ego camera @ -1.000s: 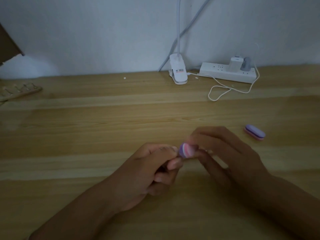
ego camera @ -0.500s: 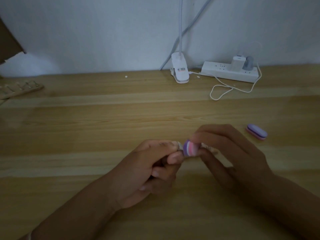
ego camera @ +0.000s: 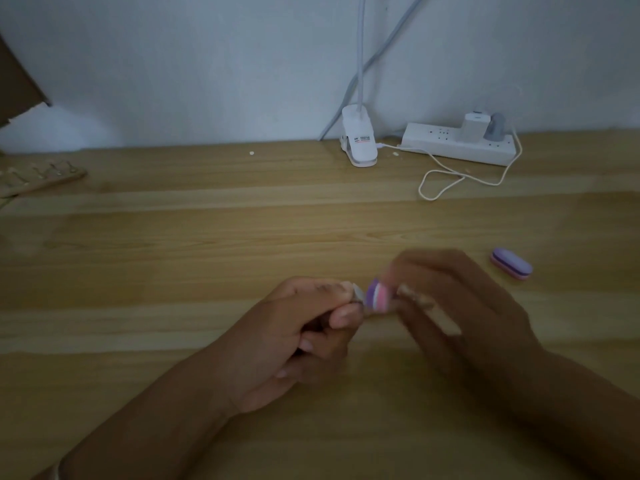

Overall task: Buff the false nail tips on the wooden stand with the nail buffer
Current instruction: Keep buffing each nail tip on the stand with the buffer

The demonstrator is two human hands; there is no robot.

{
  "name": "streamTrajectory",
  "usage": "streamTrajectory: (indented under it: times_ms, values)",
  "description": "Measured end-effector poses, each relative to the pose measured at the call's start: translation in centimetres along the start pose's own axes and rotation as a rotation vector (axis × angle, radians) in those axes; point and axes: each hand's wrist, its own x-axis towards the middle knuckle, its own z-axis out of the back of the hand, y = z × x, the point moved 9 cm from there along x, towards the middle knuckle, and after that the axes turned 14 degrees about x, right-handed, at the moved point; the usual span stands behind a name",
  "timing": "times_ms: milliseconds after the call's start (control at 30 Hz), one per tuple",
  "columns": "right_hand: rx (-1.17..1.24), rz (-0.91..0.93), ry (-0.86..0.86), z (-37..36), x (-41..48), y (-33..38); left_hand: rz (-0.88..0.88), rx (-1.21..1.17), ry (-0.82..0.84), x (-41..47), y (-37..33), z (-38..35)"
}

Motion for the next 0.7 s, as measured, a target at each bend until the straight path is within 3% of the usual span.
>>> streamTrajectory:
  times_ms: [100,233,400,533,700]
  values:
    - [-0.052,-0.177,-0.098,2.1,0.7,-2.7,-0.051,0.064,-0.066,0.0,-0.6,0.7]
    - [0.042,-0.247,-0.117,2.6,0.4,-2.8,-0.232,0.128,-0.333,-0.5,-1.9,3.3]
    - [0.209,-0.346,-0.053,1.3,-0.1,-3.4,-0.394,0.673,-0.565,-1.2,-3.5,3.7]
    - [0.257,-0.404,0.025,0.3,-0.3,-3.4,-0.384,0.738,-0.492,-0.6,-2.9,2.8]
    - [0.222,-0.332,0.088,-0.8,0.0,-2.4,-0.368,0.767,-0.327,-0.2,-2.3,1.2]
